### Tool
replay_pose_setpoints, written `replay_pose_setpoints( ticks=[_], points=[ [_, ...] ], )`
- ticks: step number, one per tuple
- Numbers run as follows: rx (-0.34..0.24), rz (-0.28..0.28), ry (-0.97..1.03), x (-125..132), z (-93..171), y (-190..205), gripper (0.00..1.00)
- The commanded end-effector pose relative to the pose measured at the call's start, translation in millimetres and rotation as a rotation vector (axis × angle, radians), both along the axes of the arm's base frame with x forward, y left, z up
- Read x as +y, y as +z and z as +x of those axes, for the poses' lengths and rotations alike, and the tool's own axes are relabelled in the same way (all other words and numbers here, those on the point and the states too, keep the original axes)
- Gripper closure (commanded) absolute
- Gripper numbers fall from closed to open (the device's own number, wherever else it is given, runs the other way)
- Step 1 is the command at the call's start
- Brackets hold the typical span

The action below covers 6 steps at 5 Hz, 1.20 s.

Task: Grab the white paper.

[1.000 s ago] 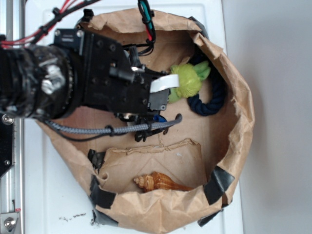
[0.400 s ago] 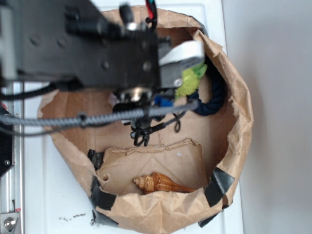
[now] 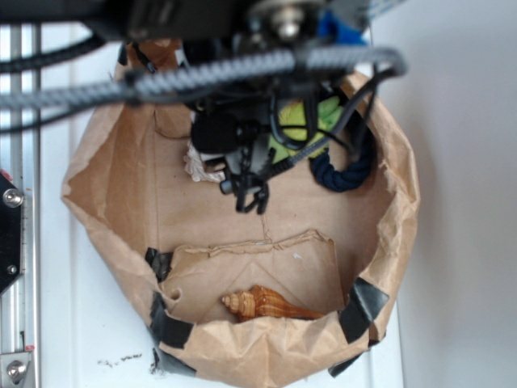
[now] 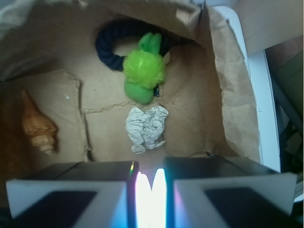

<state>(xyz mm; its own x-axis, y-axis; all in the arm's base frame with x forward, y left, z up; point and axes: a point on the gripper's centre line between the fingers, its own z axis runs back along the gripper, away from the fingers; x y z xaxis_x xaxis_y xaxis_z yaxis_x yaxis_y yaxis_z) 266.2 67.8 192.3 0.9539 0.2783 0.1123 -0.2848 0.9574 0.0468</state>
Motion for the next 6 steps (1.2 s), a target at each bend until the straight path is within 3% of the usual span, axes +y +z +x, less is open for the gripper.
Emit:
replay_pose_setpoints(
  ticks=[1,3,5,6],
  points=[
    [-0.113,0.058,-0.036,-3,7,-6,0.0],
    [-0.163,0.096,-0.107,-9,0,-52,0.0],
    [-0.112,0.109,-0.104,0,14,-78,0.0],
    [-0.124,0.13,-0.094,5,20,-90,0.0]
  ],
)
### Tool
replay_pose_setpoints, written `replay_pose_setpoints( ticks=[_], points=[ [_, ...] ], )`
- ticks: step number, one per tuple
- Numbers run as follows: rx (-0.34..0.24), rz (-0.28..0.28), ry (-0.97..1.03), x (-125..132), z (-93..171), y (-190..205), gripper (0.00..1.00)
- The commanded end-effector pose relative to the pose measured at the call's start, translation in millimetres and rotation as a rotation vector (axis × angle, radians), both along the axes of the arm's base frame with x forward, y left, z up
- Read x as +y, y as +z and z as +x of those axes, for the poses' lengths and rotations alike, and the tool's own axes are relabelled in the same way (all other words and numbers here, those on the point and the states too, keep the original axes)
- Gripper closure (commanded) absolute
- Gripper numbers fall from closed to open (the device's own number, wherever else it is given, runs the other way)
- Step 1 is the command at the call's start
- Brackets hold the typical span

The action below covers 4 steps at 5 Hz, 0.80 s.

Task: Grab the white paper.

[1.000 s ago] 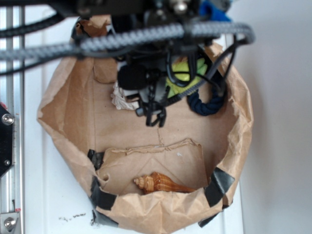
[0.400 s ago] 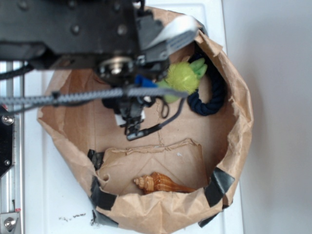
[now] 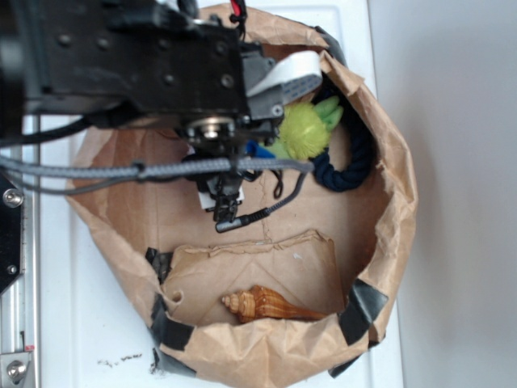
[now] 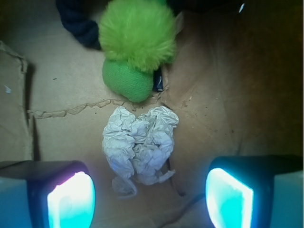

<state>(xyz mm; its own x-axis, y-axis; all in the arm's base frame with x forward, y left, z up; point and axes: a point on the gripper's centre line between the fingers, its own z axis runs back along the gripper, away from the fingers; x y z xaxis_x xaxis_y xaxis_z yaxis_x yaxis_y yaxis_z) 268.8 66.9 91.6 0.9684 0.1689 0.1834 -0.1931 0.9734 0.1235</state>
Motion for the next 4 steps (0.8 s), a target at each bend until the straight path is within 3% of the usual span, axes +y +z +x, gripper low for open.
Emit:
replay_pose_setpoints(
  ticks=[1,2,4],
  points=[
    [-0.083,0.038,0.014,4,22,3,0.0],
    [-0.079,-0.027,0.04,4,24,-12,0.0],
    [-0.094,-0.053,0.072,14,22,-33,0.0]
  ],
)
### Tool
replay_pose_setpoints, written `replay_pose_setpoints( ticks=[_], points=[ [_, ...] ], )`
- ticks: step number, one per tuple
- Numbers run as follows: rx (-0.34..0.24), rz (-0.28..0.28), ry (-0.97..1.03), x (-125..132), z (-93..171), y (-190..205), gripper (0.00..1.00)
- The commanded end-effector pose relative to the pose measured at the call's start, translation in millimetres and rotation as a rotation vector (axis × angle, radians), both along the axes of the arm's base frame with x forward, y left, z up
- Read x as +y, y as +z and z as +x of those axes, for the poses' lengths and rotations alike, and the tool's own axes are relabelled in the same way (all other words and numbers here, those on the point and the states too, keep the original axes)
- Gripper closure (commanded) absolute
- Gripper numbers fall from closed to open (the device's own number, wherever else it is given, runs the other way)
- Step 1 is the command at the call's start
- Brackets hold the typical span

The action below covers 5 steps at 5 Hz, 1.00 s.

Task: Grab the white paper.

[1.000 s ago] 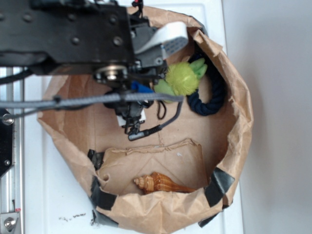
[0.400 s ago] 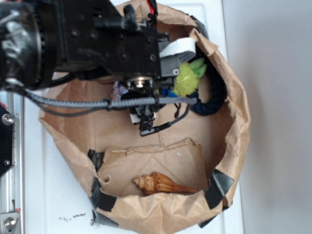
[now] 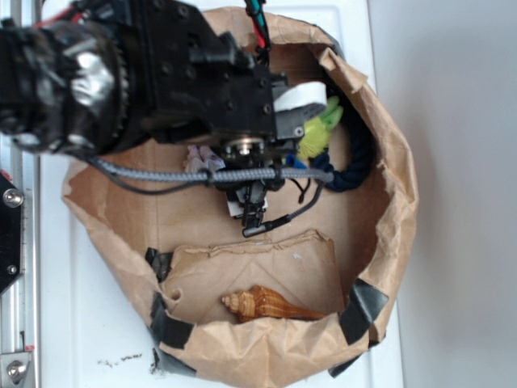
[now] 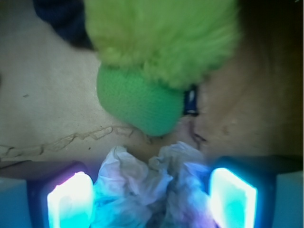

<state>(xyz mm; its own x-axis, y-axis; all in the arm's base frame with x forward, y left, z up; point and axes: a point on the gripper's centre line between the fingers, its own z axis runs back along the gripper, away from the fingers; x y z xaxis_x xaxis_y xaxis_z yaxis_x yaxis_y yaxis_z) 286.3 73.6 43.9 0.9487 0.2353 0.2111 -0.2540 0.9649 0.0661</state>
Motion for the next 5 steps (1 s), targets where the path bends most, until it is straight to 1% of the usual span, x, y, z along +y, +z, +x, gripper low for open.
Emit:
replay_pose_setpoints(
  ticks=[1,2,4,5],
  points=[
    [-0.048,0.004,0.015,8,2,14,0.0],
    [-0.075,0.022,0.036,9,2,14,1.0],
    [-0.076,0.011,0.057,11,10,24,1.0],
    [-0.037,-0.081,0.116,-3,12,73,1.0]
  ],
)
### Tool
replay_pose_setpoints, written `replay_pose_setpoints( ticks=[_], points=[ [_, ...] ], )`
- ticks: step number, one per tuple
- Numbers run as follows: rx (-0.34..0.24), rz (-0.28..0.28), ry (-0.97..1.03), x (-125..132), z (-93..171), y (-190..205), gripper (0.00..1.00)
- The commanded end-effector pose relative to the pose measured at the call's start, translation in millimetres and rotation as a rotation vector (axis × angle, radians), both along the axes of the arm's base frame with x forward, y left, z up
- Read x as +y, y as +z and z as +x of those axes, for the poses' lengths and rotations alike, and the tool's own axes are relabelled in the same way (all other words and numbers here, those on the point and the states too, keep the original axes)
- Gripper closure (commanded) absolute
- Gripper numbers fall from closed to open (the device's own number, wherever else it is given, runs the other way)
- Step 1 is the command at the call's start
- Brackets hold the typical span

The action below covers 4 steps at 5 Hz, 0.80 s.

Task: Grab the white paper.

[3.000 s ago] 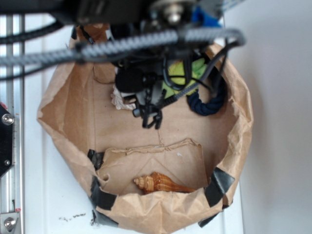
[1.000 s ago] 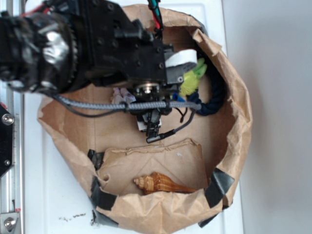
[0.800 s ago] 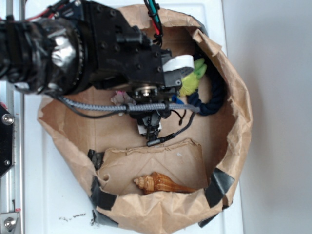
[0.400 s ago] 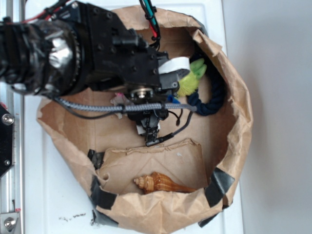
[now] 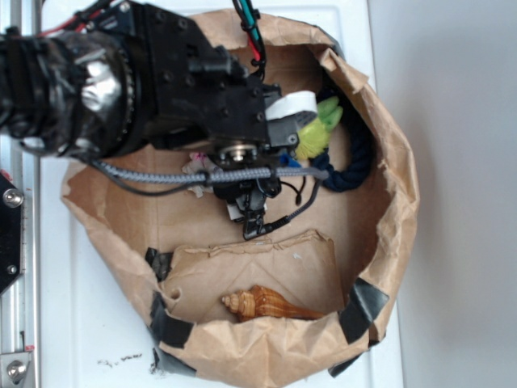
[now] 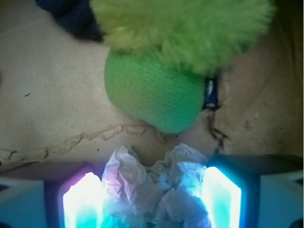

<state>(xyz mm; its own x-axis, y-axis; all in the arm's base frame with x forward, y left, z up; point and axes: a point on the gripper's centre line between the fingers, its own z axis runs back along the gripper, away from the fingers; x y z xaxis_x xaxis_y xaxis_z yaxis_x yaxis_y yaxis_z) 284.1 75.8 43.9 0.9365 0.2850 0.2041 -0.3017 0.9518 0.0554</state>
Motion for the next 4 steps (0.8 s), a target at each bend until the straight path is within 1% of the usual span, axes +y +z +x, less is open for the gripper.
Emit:
replay_pose_setpoints(
  ticks=[1,2,3,4],
  points=[
    [-0.015,-0.106,0.098,-14,6,122,1.0],
    [-0.01,-0.123,0.112,-13,2,172,1.0],
    [-0.019,-0.117,0.131,-16,1,212,1.0],
    [-0.062,-0.121,0.127,-17,1,215,1.0]
  ],
)
